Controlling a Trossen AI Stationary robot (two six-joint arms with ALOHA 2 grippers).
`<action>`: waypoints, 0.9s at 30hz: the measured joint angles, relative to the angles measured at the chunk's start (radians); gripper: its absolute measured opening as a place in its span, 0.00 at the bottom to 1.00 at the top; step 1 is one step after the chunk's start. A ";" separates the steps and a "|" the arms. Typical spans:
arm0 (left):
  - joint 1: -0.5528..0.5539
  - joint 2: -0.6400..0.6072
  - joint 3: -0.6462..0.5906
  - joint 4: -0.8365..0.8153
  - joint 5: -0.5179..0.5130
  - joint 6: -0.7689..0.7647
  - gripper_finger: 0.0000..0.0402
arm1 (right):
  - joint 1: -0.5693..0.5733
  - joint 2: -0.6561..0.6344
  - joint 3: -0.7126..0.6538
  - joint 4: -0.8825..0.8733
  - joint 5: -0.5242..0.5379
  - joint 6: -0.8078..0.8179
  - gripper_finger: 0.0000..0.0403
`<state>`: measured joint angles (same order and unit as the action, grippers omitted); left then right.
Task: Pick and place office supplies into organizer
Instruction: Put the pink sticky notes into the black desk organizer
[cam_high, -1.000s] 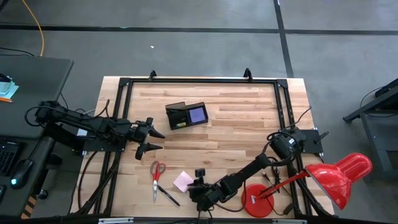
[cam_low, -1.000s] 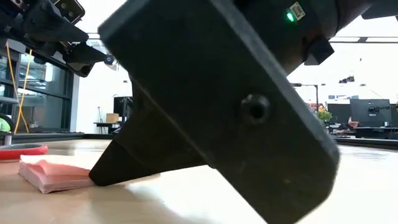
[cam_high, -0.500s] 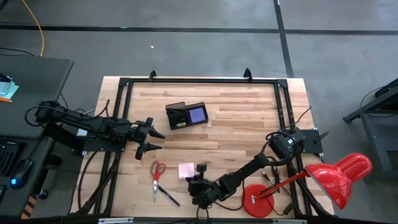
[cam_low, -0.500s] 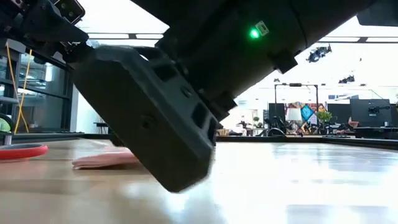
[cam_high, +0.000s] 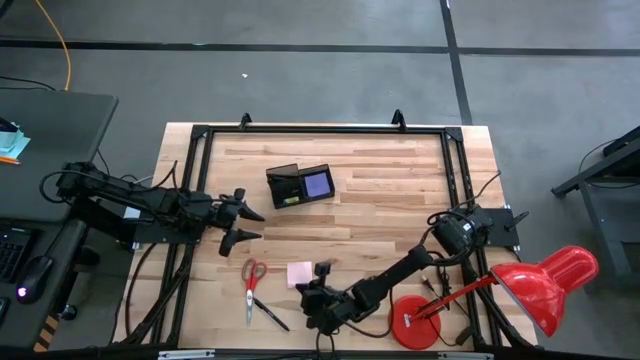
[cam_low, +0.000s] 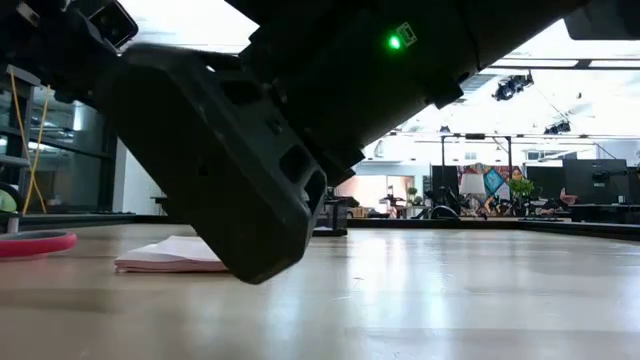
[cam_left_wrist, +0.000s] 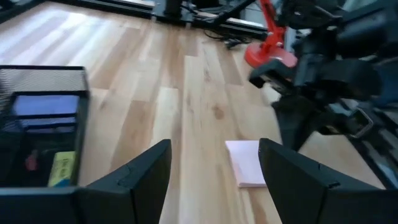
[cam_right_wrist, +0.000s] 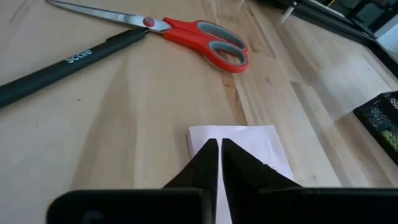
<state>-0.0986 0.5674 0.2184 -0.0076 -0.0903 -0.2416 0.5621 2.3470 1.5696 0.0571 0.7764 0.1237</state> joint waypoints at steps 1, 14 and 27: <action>0.000 0.000 0.000 0.000 -0.013 -0.006 0.57 | 0.000 0.000 0.000 0.002 -0.006 -0.001 0.05; 0.000 0.000 0.000 0.004 -0.034 -0.018 0.57 | -0.028 -0.003 0.000 -0.072 -0.101 -0.187 0.46; 0.000 0.000 0.000 0.003 -0.034 -0.018 0.57 | -0.077 -0.010 0.003 -0.155 -0.153 -0.092 0.53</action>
<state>-0.0986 0.5674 0.2184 -0.0044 -0.1246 -0.2592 0.4856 2.3369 1.5730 -0.0977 0.6233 0.0317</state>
